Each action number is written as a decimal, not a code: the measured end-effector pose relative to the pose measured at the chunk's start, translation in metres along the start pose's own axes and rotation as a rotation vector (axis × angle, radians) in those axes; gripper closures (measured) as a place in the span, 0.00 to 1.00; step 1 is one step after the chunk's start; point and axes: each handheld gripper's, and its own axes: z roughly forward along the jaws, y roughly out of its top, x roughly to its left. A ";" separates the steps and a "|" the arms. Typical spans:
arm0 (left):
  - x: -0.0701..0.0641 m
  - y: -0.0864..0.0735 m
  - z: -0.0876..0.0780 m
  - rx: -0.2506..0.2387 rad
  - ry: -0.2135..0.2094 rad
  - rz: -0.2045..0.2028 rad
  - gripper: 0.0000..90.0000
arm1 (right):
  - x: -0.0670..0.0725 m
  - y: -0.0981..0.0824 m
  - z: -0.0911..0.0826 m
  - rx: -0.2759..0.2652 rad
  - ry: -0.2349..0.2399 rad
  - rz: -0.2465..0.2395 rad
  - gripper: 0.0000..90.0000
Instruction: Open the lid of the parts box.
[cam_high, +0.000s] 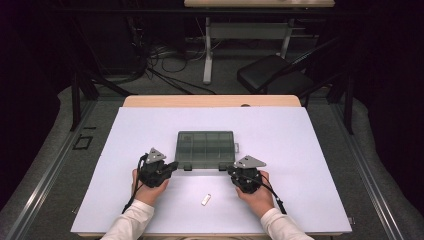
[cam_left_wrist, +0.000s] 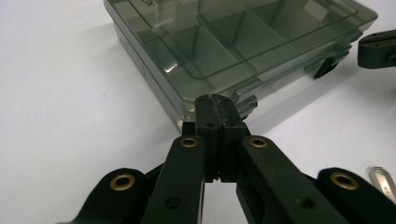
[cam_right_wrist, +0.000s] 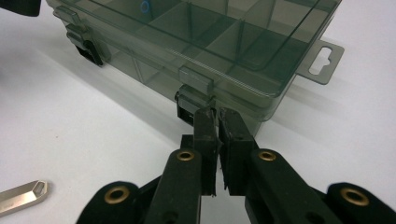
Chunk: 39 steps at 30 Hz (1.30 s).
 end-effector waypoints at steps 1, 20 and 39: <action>-0.001 0.000 0.001 0.004 0.001 0.004 1.00 | 0.000 0.000 0.000 0.005 0.003 -0.001 0.96; -0.009 0.000 0.008 0.034 -0.007 0.048 1.00 | 0.004 0.002 0.004 -0.020 0.001 -0.016 1.00; -0.001 0.007 0.006 -0.080 0.006 -0.050 1.00 | 0.003 0.016 -0.008 -0.119 0.009 0.002 1.00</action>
